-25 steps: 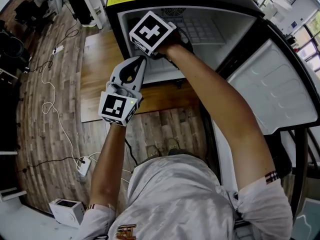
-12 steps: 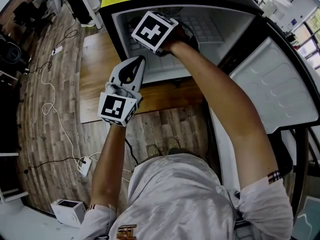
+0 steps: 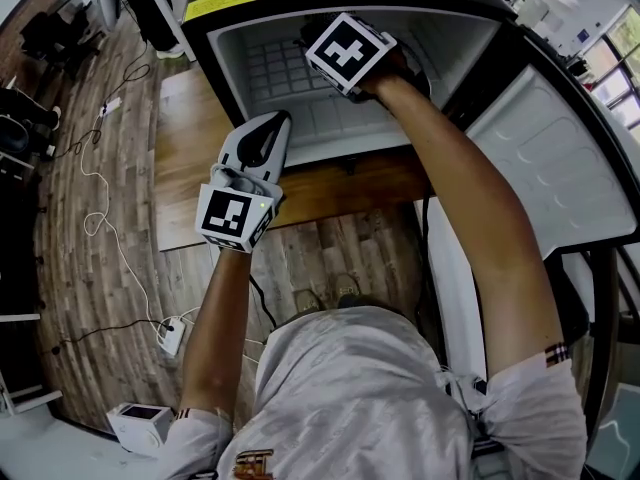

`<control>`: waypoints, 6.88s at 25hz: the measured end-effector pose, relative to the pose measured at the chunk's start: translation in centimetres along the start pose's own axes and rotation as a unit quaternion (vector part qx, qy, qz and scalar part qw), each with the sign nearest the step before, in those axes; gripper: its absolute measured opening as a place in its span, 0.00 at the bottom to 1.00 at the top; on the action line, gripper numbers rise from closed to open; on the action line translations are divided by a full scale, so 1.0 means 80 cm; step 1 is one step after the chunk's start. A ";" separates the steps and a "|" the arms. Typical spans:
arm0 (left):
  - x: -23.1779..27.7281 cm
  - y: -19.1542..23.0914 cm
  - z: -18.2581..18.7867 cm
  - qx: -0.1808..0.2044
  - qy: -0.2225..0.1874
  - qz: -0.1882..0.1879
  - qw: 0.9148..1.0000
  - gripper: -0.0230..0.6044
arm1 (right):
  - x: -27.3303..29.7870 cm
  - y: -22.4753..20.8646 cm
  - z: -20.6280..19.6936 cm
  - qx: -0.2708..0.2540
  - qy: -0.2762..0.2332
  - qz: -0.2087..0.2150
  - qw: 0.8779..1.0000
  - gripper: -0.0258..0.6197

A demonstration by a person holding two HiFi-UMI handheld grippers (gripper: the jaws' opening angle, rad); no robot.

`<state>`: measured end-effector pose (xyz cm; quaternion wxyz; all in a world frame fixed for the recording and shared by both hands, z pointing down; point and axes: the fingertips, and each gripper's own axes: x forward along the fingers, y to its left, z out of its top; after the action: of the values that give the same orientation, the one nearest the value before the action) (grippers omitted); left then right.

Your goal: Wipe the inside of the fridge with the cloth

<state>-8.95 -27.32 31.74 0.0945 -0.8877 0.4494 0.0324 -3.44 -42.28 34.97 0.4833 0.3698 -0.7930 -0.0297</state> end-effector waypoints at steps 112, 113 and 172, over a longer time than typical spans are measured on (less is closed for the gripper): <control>0.024 -0.032 -0.013 -0.007 0.011 -0.038 0.999 0.04 | -0.009 -0.098 -0.090 0.047 0.040 -0.082 0.995 0.22; 0.024 -0.032 -0.012 -0.006 0.011 -0.038 0.999 0.04 | -0.010 -0.102 -0.094 0.050 0.043 -0.087 0.994 0.22; -0.022 -0.033 0.063 -0.039 -0.029 0.020 0.999 0.04 | -0.227 0.128 -0.039 0.152 -0.540 0.120 0.819 0.21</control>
<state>-7.71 -23.41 27.45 0.0723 -0.8804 0.4623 0.0774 -1.97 -22.70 27.26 -0.0850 0.2650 -0.9594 -0.0456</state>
